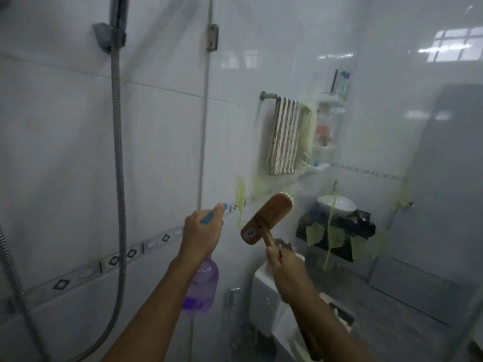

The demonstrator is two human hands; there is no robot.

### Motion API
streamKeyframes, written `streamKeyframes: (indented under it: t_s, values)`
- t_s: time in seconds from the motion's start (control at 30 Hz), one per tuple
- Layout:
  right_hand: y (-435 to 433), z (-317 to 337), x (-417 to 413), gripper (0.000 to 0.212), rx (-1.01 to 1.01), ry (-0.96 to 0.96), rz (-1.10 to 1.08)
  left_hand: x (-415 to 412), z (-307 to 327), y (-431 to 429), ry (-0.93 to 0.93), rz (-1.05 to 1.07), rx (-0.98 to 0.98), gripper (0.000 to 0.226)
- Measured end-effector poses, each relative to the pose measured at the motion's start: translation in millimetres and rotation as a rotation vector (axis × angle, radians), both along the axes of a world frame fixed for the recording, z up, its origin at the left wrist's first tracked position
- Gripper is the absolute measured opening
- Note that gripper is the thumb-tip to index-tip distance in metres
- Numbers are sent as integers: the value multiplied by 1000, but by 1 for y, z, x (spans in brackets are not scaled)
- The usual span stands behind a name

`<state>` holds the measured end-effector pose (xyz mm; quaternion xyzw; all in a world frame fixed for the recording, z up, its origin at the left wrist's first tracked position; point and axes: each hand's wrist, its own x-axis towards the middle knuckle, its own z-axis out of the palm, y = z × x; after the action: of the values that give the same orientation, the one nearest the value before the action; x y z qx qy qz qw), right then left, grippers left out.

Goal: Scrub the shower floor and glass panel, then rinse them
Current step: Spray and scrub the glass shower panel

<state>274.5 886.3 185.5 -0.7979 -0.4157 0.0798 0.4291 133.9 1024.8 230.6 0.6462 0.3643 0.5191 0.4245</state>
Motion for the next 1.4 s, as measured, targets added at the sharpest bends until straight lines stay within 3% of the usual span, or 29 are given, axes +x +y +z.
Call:
streamKeyframes:
  t_s: [0.17, 0.3, 0.4, 0.63, 0.8, 0.9, 1.0, 1.13, 1.2, 1.27, 1.4]
  values:
    - [-27, 10, 1, 33, 85, 66, -13, -1, -2, 5, -48, -13, -97, 55]
    - [-17, 32, 8, 37, -1, -47, 14, 6, 3, 15, -81, -49, -56, 58]
    - [23, 39, 3, 44, -131, -158, -1, 7, 4, 26, -59, -39, -28, 61]
    - [135, 71, -28, 45, -15, -218, 48, 4, 2, 51, -61, 21, 54, 49]
    - [95, 26, -27, 28, -157, -276, 0, -2, -2, 63, -97, 52, 73, 57]
    - [59, -12, -24, 34, -252, -335, 36, -5, 2, 62, -86, 29, 67, 58]
    - [71, -1, -25, 40, -190, -301, 28, -6, 4, 58, -68, 14, 57, 56]
    - [119, 72, -28, 38, 76, -248, 28, -2, 9, 53, -71, 17, 44, 53]
    - [134, 94, -28, 40, 117, -270, 45, -1, 11, 50, -78, 13, 41, 48]
    - [132, 85, -26, 40, 89, -268, 51, -1, 10, 48, -83, 9, 51, 47]
    - [78, 0, -17, 29, -79, -297, 46, -8, -1, 46, -65, 10, 62, 56]
